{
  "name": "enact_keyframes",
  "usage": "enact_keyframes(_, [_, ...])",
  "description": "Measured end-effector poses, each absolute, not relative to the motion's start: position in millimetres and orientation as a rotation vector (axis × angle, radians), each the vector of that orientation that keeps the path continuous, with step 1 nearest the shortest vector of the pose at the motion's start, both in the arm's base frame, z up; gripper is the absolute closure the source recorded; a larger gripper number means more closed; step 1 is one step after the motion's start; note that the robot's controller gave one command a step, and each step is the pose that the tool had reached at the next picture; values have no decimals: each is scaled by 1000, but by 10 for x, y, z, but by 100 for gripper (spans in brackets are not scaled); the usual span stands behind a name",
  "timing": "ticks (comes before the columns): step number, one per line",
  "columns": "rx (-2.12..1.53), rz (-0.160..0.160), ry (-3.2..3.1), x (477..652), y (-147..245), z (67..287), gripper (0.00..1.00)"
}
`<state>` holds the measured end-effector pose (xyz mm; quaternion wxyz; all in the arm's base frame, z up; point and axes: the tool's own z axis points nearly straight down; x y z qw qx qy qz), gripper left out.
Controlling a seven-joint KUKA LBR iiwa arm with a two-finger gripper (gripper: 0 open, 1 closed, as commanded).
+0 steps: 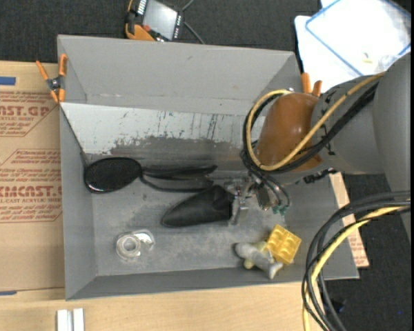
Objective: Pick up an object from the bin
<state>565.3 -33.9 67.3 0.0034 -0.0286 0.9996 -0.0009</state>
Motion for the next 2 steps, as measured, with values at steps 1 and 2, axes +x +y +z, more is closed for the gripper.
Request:
enact_keyframes(1, [-90,-1,3144,5622,-334,829,100])
enact_keyframes(2, [-90,-2,3141,5631,-333,1379,100])
